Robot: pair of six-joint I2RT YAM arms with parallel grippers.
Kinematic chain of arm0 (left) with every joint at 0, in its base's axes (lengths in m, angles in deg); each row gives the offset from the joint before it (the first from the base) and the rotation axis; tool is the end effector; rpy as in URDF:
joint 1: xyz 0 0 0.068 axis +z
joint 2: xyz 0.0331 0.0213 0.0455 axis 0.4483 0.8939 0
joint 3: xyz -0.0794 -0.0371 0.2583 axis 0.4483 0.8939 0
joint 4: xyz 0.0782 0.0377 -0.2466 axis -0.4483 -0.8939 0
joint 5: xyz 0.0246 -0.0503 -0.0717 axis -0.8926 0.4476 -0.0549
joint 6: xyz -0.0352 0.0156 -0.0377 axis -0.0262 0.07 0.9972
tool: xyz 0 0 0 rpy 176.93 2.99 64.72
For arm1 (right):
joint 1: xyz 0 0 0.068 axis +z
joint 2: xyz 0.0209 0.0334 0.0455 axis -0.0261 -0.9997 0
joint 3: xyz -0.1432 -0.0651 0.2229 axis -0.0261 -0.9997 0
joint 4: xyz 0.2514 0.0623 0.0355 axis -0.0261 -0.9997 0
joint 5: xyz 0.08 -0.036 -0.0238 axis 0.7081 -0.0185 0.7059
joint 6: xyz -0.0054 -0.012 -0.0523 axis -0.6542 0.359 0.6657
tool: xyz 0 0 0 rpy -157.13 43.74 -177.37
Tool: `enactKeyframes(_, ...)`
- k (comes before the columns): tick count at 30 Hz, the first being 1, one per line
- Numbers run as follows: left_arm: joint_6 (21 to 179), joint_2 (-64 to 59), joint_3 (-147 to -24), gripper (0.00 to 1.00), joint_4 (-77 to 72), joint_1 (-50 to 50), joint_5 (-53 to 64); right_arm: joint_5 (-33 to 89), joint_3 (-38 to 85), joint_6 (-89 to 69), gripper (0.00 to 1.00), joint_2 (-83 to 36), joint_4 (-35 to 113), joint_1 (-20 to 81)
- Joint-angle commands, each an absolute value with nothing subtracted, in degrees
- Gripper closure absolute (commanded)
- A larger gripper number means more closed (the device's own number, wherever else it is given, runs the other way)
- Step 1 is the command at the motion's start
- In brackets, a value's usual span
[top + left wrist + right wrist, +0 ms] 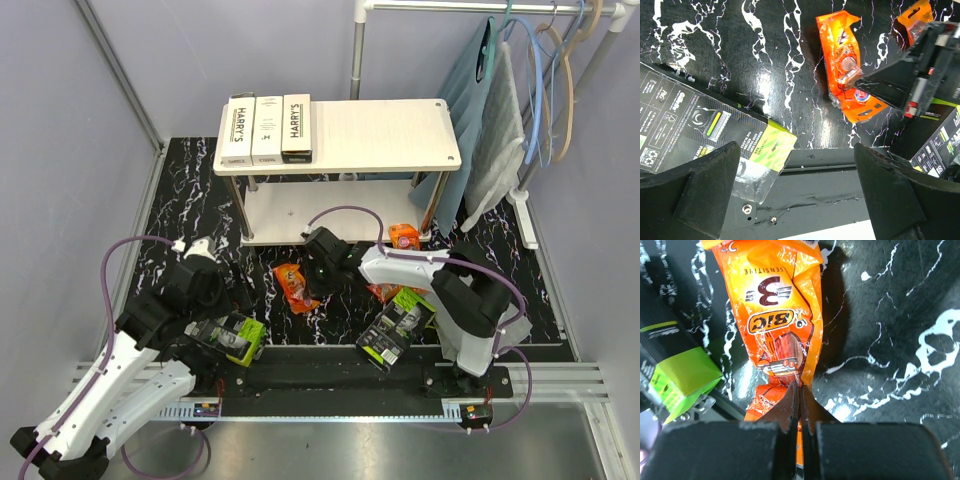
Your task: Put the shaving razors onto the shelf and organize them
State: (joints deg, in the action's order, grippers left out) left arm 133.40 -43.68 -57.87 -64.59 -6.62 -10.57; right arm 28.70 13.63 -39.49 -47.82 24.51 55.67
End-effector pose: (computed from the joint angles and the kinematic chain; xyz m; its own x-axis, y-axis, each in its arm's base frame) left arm 0.0894 -0.0530 0.2805 -0.7860 -0.3214 -0.5281 -0.1176 0.9164 -0.3827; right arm 0.2178 0.3110 0.1679 -0.8902 -0.2330 -0.3914 -0.4037 0.8014 0.4413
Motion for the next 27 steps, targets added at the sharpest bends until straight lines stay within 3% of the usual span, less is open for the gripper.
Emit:
enactKeyframes(1,133.4,-44.11,-57.46,0.01,-62.0,-6.59,-9.59,29.39,12.67,-39.91,1.0,-42.5,24.39,56.51)
enactKeyframes(13,133.32,-43.84,-57.2,0.01,-61.91,-6.5,-9.24,26.06,12.23,-41.32,1.0,-37.05,19.66,62.14)
enactKeyframes(27,132.79,-43.67,-57.72,0.01,-61.91,-6.5,-8.8,20.25,26.2,-40.44,1.0,-30.9,4.28,66.71)
